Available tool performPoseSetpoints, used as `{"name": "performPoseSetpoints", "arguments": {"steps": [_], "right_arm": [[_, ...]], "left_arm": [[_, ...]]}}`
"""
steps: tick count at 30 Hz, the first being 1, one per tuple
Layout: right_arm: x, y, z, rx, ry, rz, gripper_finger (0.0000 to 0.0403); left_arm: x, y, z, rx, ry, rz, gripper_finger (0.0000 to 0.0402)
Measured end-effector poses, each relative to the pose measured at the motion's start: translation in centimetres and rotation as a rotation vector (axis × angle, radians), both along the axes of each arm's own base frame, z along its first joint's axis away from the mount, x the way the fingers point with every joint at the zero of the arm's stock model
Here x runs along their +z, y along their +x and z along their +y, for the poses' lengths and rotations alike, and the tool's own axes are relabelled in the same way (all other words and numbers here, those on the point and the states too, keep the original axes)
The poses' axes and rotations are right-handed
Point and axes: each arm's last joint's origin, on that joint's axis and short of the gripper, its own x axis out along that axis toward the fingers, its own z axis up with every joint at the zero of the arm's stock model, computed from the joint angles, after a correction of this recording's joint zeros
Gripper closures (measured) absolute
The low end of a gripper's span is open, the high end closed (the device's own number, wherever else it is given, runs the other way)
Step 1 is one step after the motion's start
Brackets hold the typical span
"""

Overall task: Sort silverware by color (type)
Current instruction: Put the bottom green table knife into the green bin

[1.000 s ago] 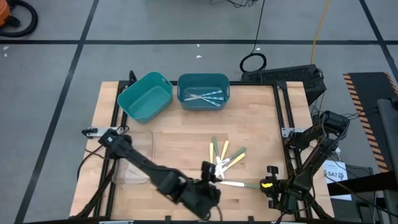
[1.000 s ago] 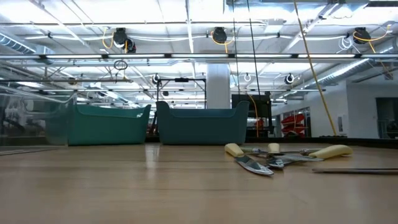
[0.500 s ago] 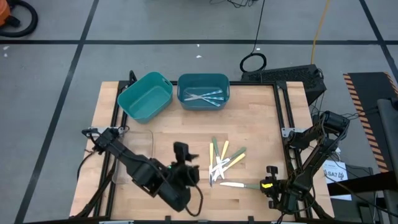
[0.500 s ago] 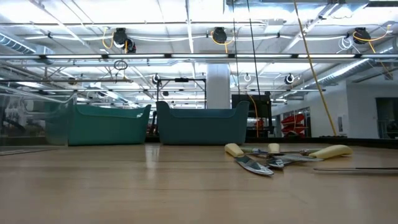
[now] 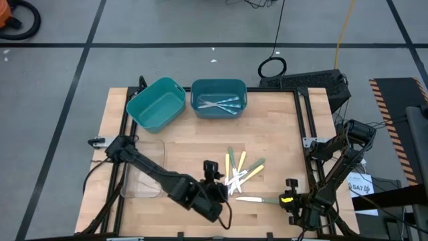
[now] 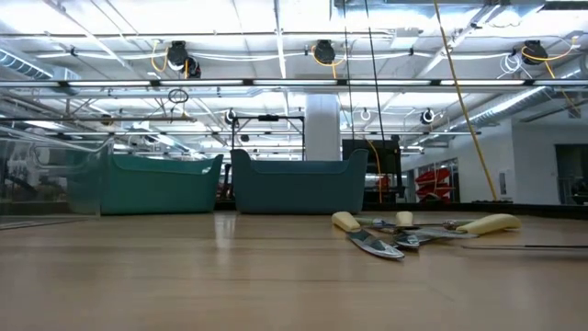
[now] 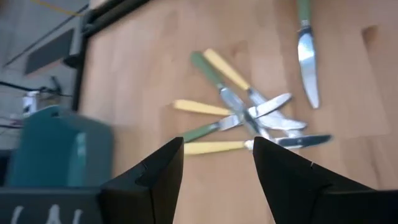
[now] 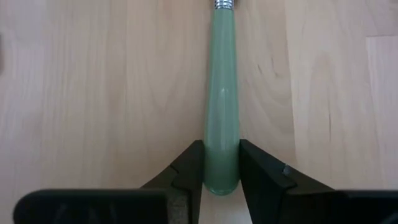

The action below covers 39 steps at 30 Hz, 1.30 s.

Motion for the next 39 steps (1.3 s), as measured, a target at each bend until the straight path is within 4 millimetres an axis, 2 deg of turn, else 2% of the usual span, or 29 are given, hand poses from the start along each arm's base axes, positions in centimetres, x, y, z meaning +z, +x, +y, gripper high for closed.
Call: {"name": "performPoseSetpoints", "arguments": {"steps": [5, 10, 14, 21, 28, 32, 39], "right_arm": [[0.0, 0.2, 0.1, -0.001, 0.015, -0.008, 0.0321], [0.1, 0.4, 0.5, 0.023, 0.041, -0.039, 0.0321], [0.4, 0.9, 1.1, 0.065, 0.075, -0.114, 0.0321], [0.5, 1.4, 0.9, 0.059, 0.054, -0.147, 0.0321], [0.7, 2.2, 0.9, 0.081, 0.046, -0.197, 0.0321], [0.8, 2.8, 0.8, 0.093, 0.03, -0.234, 0.0321], [1.2, 4.6, 0.3, 0.095, 0.027, -0.279, 0.0321]], "left_arm": [[-3.0, 1.7, 0.4, -0.05, -0.09, -0.057, 0.0199], [-4.3, 2.4, 0.2, -0.127, -0.148, -0.108, 0.0199], [-4.6, 2.3, 0.1, -0.121, -0.159, -0.11, 0.0199], [-4.4, 2.5, -0.2, -0.097, -0.226, -0.154, 0.0199], [-5.4, 2.6, -1.0, -0.133, -0.228, -0.135, 0.0199], [-4.9, 2.1, -1.8, -0.15, -0.184, -0.146, 0.0199], [-1.6, 1.2, -3.2, -0.188, -0.192, -0.135, 0.0199]]}}
